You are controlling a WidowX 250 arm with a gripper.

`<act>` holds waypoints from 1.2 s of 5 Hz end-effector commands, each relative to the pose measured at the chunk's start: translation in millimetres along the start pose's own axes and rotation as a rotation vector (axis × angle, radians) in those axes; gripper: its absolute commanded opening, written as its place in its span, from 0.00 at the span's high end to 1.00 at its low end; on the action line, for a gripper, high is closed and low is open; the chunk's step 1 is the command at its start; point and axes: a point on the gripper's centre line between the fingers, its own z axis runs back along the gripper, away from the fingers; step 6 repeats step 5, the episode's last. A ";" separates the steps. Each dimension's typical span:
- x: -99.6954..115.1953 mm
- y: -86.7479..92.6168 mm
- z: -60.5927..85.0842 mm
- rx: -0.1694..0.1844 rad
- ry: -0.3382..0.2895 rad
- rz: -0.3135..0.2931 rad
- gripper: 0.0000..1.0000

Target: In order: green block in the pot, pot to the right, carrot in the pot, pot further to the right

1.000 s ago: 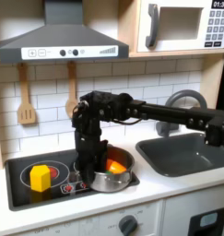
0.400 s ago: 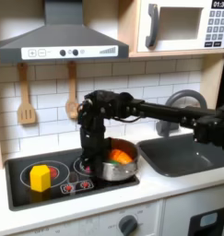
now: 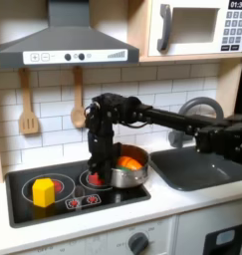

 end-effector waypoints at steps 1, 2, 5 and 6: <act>-1.2 -6.0 -1.7 0.010 0.020 -0.023 0.39; -4.5 -3.9 0.7 0.010 0.007 -0.042 0.00; -11.1 -4.4 23.1 0.041 -0.042 -0.067 0.00; -11.1 -4.4 23.1 0.041 -0.042 -0.067 0.00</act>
